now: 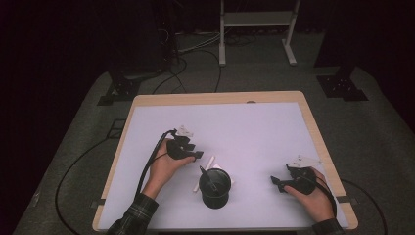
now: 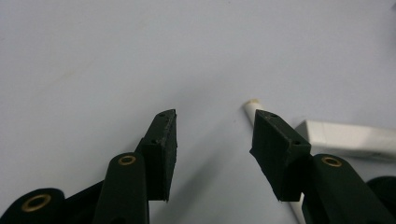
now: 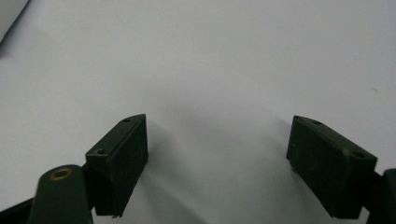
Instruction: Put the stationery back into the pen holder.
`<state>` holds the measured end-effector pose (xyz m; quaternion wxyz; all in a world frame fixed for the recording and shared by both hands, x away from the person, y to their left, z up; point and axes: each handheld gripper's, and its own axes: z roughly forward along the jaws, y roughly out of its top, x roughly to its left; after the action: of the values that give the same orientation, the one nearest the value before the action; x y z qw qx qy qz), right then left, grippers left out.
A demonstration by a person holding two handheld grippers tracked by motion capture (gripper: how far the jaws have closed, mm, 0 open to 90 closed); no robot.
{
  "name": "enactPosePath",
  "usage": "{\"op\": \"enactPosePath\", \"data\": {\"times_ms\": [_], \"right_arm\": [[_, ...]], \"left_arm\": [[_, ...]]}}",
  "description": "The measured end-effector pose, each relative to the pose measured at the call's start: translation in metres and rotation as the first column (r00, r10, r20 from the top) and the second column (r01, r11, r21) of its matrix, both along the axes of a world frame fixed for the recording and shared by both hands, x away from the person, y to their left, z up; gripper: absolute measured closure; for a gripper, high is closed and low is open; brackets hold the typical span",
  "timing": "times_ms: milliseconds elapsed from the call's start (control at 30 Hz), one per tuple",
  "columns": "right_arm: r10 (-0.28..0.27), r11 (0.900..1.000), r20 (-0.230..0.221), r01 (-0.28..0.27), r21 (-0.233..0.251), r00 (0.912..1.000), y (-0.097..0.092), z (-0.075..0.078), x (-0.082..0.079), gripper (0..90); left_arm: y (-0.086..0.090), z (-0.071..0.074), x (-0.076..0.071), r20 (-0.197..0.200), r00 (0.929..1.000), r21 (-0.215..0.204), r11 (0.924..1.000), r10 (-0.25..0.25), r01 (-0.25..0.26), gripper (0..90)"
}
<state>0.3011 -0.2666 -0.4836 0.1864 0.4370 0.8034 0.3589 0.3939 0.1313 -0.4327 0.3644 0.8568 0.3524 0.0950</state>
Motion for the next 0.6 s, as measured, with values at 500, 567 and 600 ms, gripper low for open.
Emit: {"op": "enactPosePath", "data": {"times_ms": [500, 567, 600], "right_arm": [[0.000, 1.0000, 0.000, 0.000, 0.000, 1.0000, 0.000, 0.000, 0.000, 19.5], [0.000, 1.0000, 0.000, 0.000, 0.000, 1.0000, 0.000, 0.000, 0.000, 19.4], [0.000, 1.0000, 0.000, 0.000, 0.000, 1.0000, 0.000, 0.000, 0.000, 19.4]], "left_arm": [[-0.029, -0.012, 0.004, -0.036, 0.9978, 0.029, 0.9980, -0.055, 0.056, 49.8], [-0.032, -0.014, 0.004, -0.040, 0.9978, 0.031, 0.9980, -0.054, 0.055, 49.8], [-0.032, -0.015, 0.004, -0.044, 0.9974, 0.036, 0.9976, -0.057, 0.059, 49.9]]}}
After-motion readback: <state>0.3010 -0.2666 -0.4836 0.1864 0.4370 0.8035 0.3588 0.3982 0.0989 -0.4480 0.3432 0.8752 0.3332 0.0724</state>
